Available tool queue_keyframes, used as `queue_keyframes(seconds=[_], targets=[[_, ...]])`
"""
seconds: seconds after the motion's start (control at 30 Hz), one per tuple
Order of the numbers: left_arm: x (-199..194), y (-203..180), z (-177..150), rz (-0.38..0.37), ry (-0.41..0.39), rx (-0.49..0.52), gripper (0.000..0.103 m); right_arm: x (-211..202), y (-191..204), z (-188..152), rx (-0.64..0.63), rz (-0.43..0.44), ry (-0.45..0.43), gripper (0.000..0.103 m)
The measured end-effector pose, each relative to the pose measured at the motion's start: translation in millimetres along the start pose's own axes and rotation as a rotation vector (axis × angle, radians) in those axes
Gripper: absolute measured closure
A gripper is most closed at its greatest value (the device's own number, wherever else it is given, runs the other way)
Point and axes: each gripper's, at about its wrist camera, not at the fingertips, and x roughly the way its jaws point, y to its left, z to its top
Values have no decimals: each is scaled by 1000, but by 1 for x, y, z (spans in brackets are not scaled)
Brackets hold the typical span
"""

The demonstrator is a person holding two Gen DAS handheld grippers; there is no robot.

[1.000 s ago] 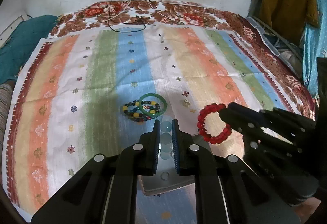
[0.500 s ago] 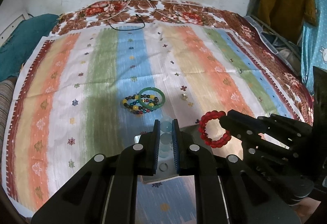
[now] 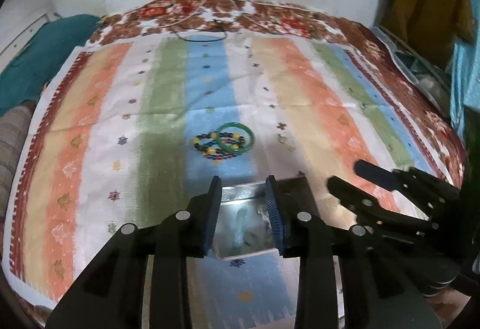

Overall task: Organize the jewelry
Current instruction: 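Carry both bracelets over the silver tin and open both grippers to drop them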

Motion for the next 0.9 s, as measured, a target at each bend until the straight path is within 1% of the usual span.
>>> queue_keyframes(seconds=[0.03,0.07,0.13,0.23,0.3,0.5,0.63,0.73,0.9], targets=[[1,3,1,6,2,-12,65,1,0,0,2,0,4,58],[1,7,2,17,4,-25,61,3,-1,0,6,-1,9,57],[3,13,4,44,4,-42,48,6,-1,1,7,-1,16,52],[8,23,10,72,9,-68,43,11,1,3,5,-1,23,48],[12,30,14,84,16,-86,36,15,0,6,9,0,27,46],[25,47,23,123,31,-133,29,26,0,13,13,7,41,38],[37,53,28,134,43,-135,25,32,0,19,14,20,32,28],[45,58,30,141,56,-131,23,36,2,23,5,18,34,23],[56,62,36,137,78,-121,20,44,-3,27,4,-4,53,22]])
